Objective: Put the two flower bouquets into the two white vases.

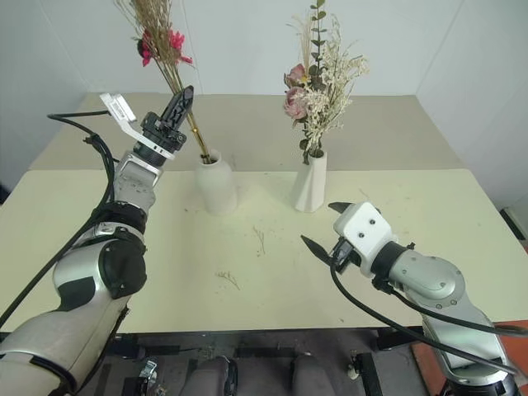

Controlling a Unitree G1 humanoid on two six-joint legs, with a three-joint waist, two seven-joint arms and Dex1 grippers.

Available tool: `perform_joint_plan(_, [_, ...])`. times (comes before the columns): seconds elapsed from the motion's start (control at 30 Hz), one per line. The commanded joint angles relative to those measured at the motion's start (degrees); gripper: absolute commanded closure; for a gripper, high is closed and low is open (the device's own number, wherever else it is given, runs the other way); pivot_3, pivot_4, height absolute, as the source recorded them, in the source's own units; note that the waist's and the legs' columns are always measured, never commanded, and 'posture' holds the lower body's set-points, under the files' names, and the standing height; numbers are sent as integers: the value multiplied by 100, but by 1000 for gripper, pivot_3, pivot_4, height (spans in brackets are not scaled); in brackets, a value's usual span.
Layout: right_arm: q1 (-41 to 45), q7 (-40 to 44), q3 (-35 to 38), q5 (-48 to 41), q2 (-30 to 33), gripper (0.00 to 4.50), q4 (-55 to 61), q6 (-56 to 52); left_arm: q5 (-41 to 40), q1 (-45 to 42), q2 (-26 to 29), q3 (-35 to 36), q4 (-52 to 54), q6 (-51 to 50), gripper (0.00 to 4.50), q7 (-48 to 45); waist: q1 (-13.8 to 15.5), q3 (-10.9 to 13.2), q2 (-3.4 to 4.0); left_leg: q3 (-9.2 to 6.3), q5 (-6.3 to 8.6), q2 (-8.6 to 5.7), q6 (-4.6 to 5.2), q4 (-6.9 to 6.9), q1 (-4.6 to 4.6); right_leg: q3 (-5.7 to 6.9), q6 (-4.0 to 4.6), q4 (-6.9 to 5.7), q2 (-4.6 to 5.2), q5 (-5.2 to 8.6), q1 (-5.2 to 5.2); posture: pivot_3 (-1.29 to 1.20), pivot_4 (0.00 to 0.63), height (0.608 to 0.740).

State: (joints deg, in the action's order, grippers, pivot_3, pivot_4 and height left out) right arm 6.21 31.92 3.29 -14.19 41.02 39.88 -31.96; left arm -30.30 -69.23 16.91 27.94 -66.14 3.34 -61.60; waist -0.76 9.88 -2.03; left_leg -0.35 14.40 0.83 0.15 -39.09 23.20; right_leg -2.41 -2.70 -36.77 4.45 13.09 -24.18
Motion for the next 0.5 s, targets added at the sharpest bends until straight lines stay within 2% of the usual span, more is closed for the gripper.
perform_joint_plan(0.03, [103,-57,101,38,-38,0,100,72,27,4,-25,-94,163,-47,4477,-157,3,0,0,0,0,0,0,0,0,0,0,0,0,0,0,0,150,740])
perform_joint_plan(0.13, [129,-84,158,3,-73,0,142,20,0,22,-31,-106,185,-84,4477,-234,0,0,0,0,0,0,0,0,1,0,0,0,-1,0,-1,0,150,740])
perform_joint_plan(0.23, [111,-97,158,47,-74,0,155,21,-8,69,-37,-120,233,29,3757,-429,0,0,0,0,0,0,0,0,0,0,0,0,-1,0,-1,0,150,740])
perform_joint_plan(0.5, [78,-92,115,178,-71,0,84,84,68,409,-14,-327,733,75,1223,-684,-3,0,0,0,0,0,0,0,-1,-1,0,-2,0,0,-1,0,150,740])
